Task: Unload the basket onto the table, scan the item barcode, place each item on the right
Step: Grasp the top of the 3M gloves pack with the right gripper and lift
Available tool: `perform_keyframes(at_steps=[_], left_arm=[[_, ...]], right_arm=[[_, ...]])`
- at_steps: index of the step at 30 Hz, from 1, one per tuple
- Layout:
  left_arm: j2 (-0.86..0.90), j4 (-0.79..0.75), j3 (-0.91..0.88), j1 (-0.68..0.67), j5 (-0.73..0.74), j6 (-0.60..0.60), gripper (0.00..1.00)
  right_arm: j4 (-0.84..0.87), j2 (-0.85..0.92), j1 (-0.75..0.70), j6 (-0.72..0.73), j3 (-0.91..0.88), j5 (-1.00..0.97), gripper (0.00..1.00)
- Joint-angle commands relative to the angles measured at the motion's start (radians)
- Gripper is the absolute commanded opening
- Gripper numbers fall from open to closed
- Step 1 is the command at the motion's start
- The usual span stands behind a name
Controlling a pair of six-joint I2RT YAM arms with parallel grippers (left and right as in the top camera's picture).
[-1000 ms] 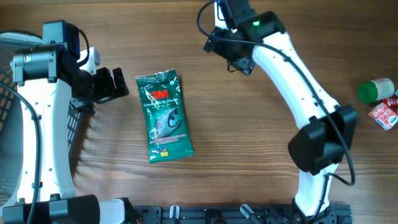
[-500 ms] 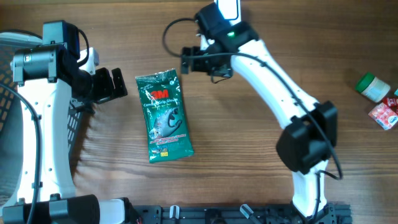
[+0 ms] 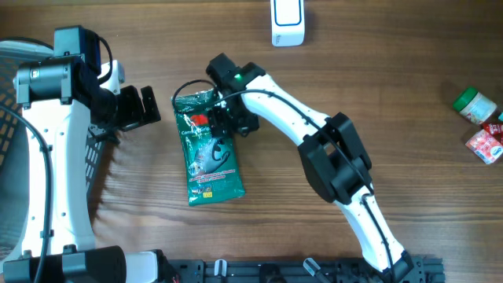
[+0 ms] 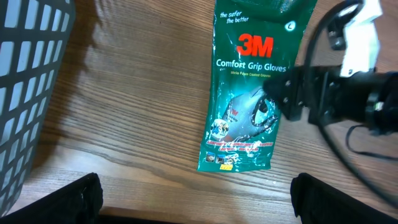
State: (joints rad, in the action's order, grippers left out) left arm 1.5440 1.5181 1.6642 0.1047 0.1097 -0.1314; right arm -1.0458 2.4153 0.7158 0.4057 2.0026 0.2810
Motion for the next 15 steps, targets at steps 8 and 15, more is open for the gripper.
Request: perform_keyframes(at_steps=[8, 15], left_arm=[[-0.013, 0.000, 0.001, 0.003, -0.006, 0.023, 1.00], [-0.013, 0.000, 0.001, 0.003, -0.006, 0.023, 1.00]], right_arm=[[-0.076, 0.079, 0.028, 0.280, -0.015, -0.092, 0.04], [-0.418, -0.037, -0.138, 0.442, -0.013, -0.426, 0.04]])
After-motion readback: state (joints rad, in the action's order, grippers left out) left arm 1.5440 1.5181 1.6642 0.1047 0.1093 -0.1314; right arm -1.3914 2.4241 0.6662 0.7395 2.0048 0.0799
